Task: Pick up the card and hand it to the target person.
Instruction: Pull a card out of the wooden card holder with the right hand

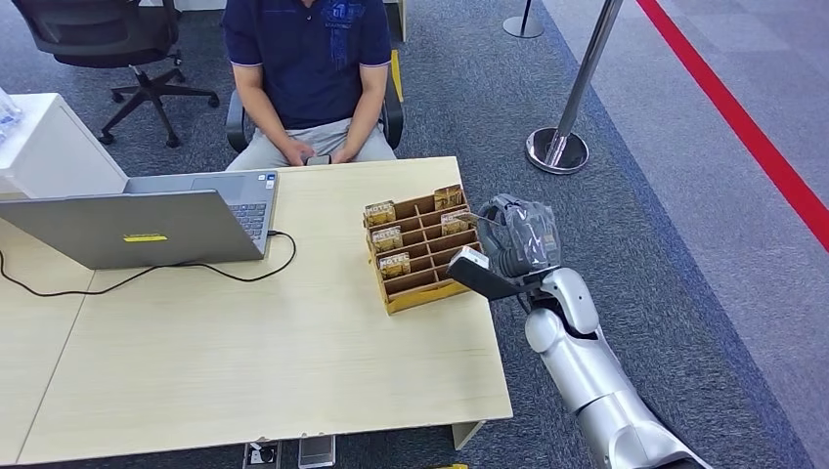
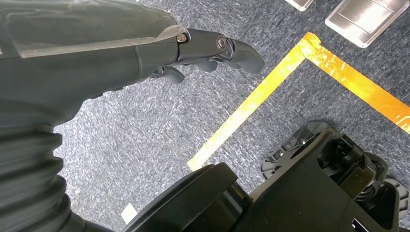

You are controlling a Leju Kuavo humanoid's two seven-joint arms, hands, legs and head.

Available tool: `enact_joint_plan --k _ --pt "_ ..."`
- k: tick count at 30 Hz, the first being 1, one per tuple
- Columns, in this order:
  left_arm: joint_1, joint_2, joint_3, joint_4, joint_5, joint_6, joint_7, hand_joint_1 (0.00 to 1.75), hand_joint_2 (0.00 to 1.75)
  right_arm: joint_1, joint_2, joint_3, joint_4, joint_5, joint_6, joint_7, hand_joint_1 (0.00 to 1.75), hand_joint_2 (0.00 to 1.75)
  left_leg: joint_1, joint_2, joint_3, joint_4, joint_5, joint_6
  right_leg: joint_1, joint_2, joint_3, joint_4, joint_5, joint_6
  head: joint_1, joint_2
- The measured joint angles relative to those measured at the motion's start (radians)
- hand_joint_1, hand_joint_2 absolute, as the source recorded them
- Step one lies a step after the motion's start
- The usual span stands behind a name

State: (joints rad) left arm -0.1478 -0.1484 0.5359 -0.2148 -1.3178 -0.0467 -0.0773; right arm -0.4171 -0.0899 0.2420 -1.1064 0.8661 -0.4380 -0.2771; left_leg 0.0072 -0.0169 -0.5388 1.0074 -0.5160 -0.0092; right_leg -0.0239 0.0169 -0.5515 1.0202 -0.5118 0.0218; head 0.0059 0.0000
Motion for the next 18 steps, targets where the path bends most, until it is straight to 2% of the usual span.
enact_joint_plan --k 8,18 --pt "0.000 0.000 0.000 0.000 0.007 0.012 -0.003 0.00 1.75 -0.017 0.007 -0.001 -0.076 -0.003 0.010 -0.013 1.55 1.75 0.000 0.000 -0.001 0.000 0.000 0.000 0.000 0.000 0.000 0.000 0.000 0.000 0.001 0.000" --pt "0.000 0.000 0.000 0.000 0.004 0.013 -0.003 0.00 1.75 -0.050 0.032 0.000 -0.093 -0.044 0.006 -0.041 1.55 1.75 0.000 0.000 -0.001 0.000 0.000 0.000 0.000 0.000 -0.001 0.000 0.000 0.000 0.000 0.000"
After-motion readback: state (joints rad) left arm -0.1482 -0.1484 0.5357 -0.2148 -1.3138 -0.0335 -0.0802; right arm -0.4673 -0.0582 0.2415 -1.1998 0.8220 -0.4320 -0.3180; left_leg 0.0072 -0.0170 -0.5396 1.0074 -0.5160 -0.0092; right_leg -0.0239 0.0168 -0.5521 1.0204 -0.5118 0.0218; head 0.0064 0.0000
